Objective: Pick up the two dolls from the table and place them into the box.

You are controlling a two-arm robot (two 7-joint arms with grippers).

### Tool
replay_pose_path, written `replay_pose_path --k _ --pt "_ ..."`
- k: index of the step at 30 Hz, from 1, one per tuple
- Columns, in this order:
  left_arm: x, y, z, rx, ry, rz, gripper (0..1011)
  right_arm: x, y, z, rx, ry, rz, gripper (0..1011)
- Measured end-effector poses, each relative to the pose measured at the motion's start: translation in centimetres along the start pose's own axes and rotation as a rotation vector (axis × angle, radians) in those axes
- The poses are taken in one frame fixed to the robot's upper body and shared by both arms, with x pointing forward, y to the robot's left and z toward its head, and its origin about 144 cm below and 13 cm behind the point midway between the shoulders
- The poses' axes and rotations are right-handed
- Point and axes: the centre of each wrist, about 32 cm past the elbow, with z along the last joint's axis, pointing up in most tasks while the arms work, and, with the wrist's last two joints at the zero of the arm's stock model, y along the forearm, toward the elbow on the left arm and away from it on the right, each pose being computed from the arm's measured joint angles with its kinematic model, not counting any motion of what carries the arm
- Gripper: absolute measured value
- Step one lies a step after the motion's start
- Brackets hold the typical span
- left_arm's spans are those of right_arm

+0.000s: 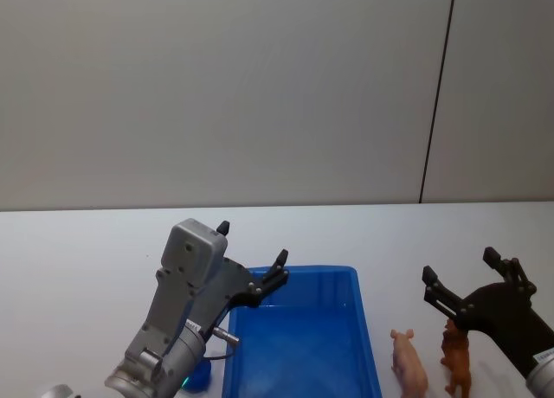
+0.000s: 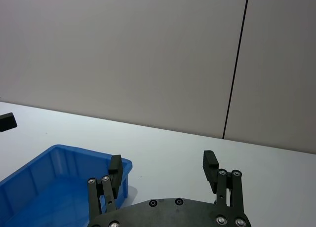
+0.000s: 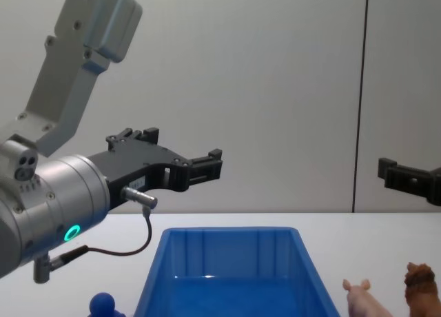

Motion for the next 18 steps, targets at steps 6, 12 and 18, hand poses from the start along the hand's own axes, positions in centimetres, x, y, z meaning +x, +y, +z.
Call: replay_pose_path --k 6,12,18 --pt "0.0 0.0 0.0 0.0 0.0 0.0 1001 0.0 0.0 0.0 0.0 0.0 0.0 1001" --pt "0.0 0.0 0.0 0.0 0.0 0.0 1001 0.0 0.0 0.0 0.0 0.0 0.0 1001" --pt "0.0 0.0 0.0 0.0 0.0 0.0 1001 0.0 0.0 0.0 0.0 0.0 0.0 1001"
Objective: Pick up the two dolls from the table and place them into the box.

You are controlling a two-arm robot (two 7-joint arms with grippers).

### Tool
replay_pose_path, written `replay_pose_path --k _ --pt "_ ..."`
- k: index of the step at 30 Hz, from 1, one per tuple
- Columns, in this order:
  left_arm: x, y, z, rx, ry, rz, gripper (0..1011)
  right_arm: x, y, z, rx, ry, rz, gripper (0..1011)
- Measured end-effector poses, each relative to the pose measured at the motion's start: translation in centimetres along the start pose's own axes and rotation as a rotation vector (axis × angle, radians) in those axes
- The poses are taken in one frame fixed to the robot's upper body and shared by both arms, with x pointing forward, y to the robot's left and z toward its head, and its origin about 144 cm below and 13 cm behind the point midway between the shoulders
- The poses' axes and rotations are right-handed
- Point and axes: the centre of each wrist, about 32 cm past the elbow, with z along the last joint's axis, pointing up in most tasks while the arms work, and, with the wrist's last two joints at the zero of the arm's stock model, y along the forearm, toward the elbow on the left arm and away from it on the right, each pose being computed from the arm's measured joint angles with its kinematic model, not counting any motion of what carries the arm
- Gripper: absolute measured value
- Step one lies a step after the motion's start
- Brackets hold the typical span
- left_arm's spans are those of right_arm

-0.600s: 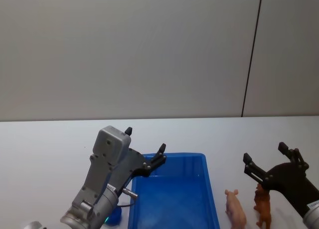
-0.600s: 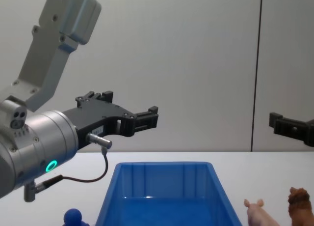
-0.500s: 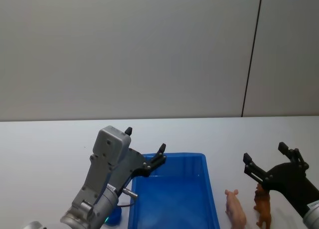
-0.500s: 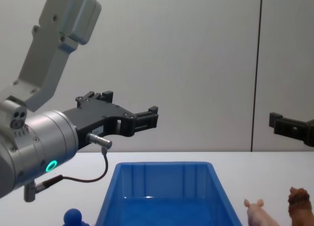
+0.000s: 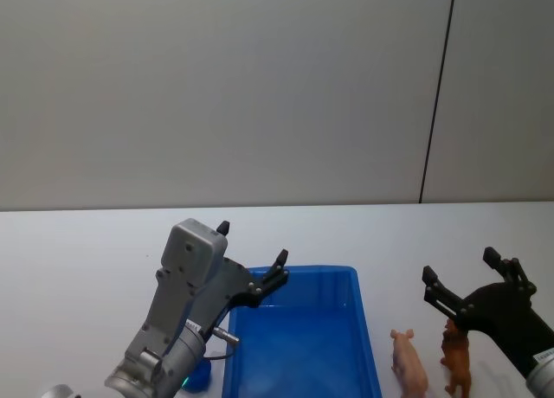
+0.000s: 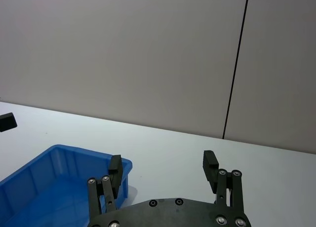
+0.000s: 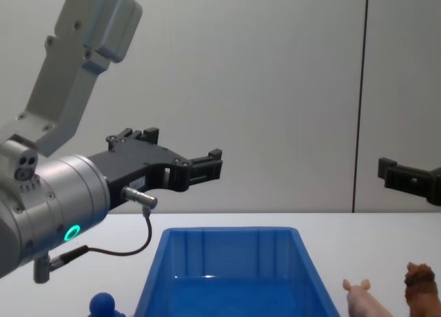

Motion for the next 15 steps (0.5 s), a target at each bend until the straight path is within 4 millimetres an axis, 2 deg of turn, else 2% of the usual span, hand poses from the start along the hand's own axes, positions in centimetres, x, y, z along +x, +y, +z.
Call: replay_pose_path --k 15 --pt "0.0 0.0 0.0 0.0 0.0 0.0 1001 0.0 0.0 0.0 0.0 0.0 0.0 1001"
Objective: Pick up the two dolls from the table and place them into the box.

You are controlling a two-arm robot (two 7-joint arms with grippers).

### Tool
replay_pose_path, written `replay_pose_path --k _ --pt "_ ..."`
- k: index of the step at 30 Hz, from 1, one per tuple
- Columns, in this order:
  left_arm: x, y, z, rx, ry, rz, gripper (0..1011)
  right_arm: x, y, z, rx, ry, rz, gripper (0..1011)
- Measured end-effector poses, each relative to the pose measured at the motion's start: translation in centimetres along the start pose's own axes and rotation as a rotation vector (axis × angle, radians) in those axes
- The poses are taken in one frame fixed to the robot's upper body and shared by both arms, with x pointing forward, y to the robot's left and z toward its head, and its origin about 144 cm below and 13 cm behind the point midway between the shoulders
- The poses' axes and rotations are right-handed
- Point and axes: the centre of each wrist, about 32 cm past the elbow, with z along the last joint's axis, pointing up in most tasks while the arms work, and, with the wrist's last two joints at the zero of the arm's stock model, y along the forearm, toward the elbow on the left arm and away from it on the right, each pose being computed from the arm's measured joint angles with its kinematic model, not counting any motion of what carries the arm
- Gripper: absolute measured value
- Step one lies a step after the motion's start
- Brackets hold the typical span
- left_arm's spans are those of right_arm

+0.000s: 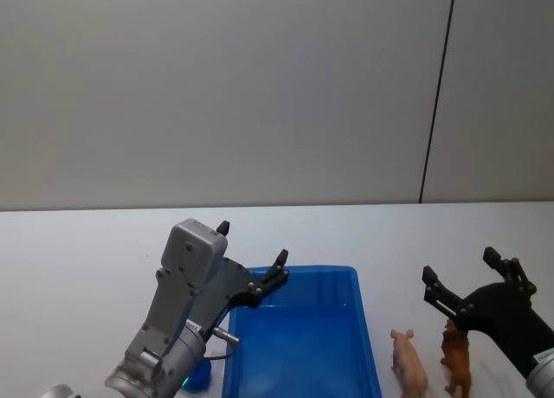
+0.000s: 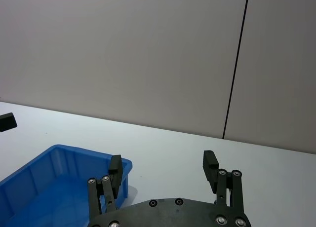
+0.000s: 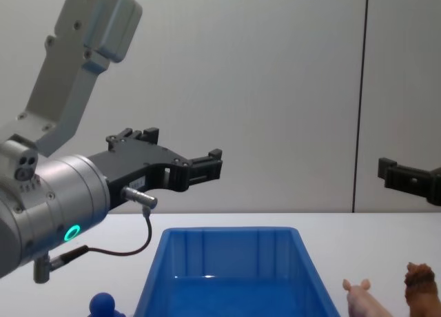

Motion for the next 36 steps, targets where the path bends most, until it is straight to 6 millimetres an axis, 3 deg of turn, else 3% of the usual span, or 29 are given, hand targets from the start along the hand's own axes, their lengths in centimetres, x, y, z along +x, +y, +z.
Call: replay_pose_path --k 16,36 --pt "0.0 0.0 0.0 0.0 0.0 0.0 1001 0.3 -0.2 -0.1 -0.024 0.005 -0.013 1001" --pt "0.0 0.0 0.0 0.0 0.0 0.0 1001 1.4 -2.1 -1.2 -0.198 0.028 -0.105 1001"
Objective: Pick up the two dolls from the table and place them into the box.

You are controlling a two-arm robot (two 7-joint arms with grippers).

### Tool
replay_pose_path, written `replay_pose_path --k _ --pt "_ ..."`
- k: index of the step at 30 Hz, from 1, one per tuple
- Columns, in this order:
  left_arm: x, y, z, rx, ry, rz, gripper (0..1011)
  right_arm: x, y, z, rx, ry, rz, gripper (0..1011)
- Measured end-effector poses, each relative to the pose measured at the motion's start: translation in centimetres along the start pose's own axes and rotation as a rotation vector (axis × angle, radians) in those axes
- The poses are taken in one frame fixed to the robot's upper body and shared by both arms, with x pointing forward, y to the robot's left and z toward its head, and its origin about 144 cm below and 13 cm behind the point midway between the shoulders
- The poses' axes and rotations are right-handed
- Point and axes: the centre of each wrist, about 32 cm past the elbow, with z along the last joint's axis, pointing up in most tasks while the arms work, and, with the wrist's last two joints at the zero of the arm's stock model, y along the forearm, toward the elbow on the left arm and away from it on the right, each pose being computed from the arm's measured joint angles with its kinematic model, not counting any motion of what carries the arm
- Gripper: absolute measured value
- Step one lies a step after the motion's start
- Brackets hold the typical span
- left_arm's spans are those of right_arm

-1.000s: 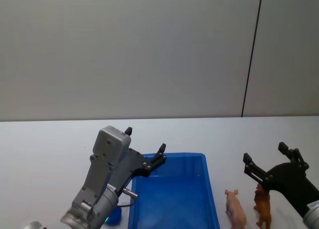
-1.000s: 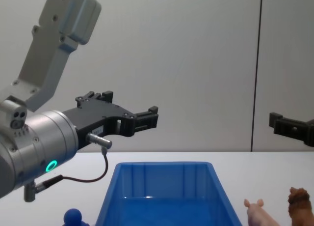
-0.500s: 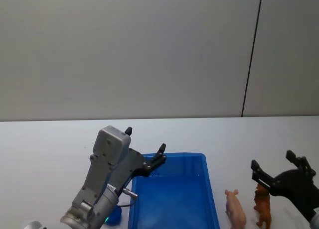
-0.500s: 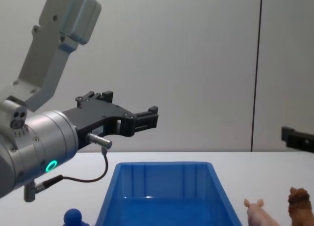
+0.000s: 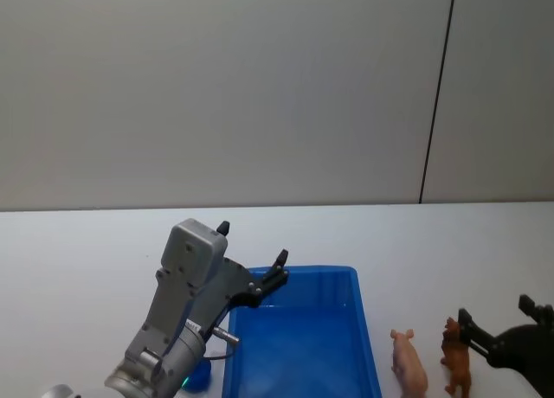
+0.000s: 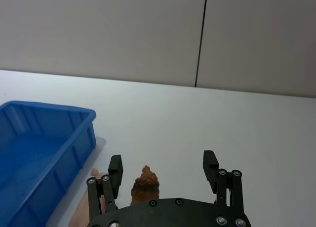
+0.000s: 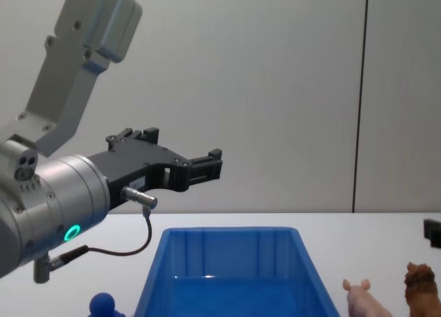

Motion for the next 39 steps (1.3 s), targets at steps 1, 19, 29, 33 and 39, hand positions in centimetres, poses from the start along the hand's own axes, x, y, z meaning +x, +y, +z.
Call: replay_pose_path --k 1,19,29,33,39 --pt "0.0 0.0 0.0 0.0 0.0 0.0 1001 0.0 0.0 -0.1 -0.005 0.0 -0.001 1001" --pt "0.0 0.0 0.0 0.0 0.0 0.0 1001 -0.5 0.0 -2.5 -0.106 -0.011 -0.009 1001" --pt "0.0 0.0 0.0 0.0 0.0 0.0 1001 -1.4 0.6 -3.4 -0.138 -0.02 0.01 1001" --pt "0.0 0.0 0.0 0.0 0.0 0.0 1001 -1.8 0.8 -3.8 -0.154 -0.019 0.015 1001" --pt "0.0 0.0 0.0 0.0 0.0 0.0 1001 -2.1 1.1 -4.2 -0.18 -0.016 0.011 868"
